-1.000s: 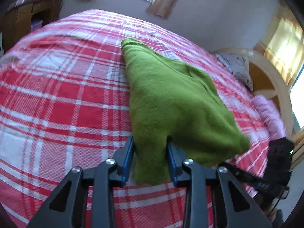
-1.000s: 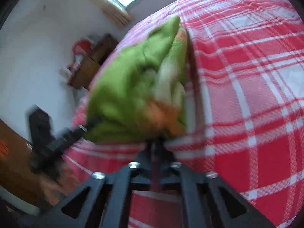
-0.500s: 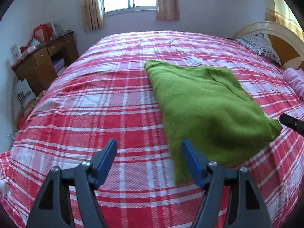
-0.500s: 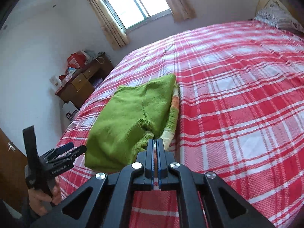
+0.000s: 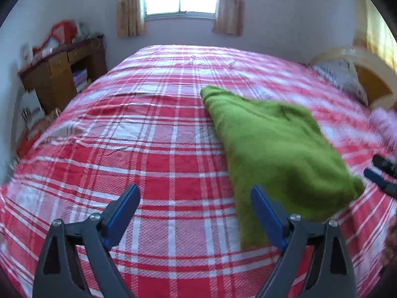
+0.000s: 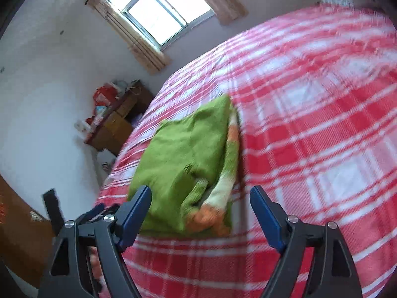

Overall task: Fold small clothes
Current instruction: 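Grasp the folded sweater bundle with the right gripper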

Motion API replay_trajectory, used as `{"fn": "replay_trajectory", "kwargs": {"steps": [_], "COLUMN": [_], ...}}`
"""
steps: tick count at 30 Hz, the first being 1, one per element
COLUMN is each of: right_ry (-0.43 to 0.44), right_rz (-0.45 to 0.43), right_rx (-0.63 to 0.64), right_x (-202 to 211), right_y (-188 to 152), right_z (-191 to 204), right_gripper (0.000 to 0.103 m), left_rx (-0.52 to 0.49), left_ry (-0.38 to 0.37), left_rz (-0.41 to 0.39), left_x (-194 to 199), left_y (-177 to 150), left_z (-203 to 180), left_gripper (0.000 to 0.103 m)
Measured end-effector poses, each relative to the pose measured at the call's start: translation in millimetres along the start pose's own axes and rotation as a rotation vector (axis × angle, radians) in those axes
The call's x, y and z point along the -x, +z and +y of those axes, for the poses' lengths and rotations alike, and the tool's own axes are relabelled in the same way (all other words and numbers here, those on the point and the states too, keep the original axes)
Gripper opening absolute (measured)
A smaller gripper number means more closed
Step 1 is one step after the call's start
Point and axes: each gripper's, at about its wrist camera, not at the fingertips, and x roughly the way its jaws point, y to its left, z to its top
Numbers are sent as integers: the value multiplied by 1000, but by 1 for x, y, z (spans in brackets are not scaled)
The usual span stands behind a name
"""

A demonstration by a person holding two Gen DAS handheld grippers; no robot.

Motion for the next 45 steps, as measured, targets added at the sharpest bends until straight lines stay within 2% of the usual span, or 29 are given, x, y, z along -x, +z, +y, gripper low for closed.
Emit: {"fn": "replay_trajectory", "kwargs": {"steps": [2, 5, 6, 7, 8, 10, 12, 14, 15, 18, 20, 21, 22, 24, 26, 27, 29, 31, 33, 36, 39, 41, 44, 45], "right_ry": [-21, -57, -70, -92, -111, -191, -185, -185, -149, 51, 104, 98, 80, 101, 212, 217, 140, 47, -25, -25, 9, -10, -172, -180], "right_rz": [8, 16, 23, 38, 58, 113, 177, 177, 164, 111, 78, 67, 79, 155, 149, 144, 123, 121, 109, 58, 56, 103, 182, 191], "right_rx": [33, 44, 55, 73, 92, 122, 140, 177, 196, 270, 310, 299, 248, 66, -109, -140, -65, 39, 103, 211, 333, 368, 428, 423], "right_x": [-11, -40, -53, -70, -83, -117, -146, -155, -152, -136, -133, -139, -150, -179, -184, -182, -172, -157, -133, -84, -58, -61, -84, -88], "right_y": [15, 43, 52, 62, 68, 77, 76, 73, 72, 72, 76, 80, 86, 92, 90, 90, 89, 84, 80, 68, 50, 39, 16, 10], "right_z": [4, 5, 6, 8, 9, 10, 13, 19, 25, 47, 52, 45, 29, -16, -54, -59, -49, -32, -18, 5, 32, 41, 41, 38], "right_gripper": [82, 82, 77, 68, 64, 38, 20, 12, 10, 10, 10, 10, 10, 9, 7, 7, 9, 25, 30, 30, 30, 30, 30, 30], "left_rx": [62, 95, 98, 101, 107, 117, 108, 95, 102, 186, 246, 267, 272, 221, 163, 150, 156, 168, 163, 150, 128, 119, 122, 122], "left_ry": [-53, -95, -102, -113, -119, -127, -119, -111, -125, -166, -198, -210, -210, -184, -156, -147, -144, -158, -175, -180, -149, -143, -150, -158], "left_rz": [15, 22, 22, 23, 31, 47, 68, 89, 99, 81, 82, 88, 87, 80, 71, 73, 95, 108, 108, 95, 81, 80, 86, 89], "left_x": [-5, -17, -20, -26, -34, -47, -60, -71, -76, -77, -80, -82, -82, -80, -79, -80, -84, -84, -79, -65, -58, -54, -54, -54], "left_y": [11, 29, 33, 38, 43, 48, 48, 41, 34, 19, 14, 13, 12, 15, 18, 19, 19, 20, 20, 21, 22, 23, 22, 22], "left_z": [5, -2, -5, -8, -13, -20, -27, -30, -29, -14, -4, -2, -2, -9, -18, -21, -22, -18, -13, -8, -13, -17, -22, -23], "left_gripper": [93, 93, 93, 93, 93, 93, 93, 93, 94, 103, 103, 103, 103, 103, 103, 103, 103, 103, 103, 103, 103, 103, 103, 103]}}
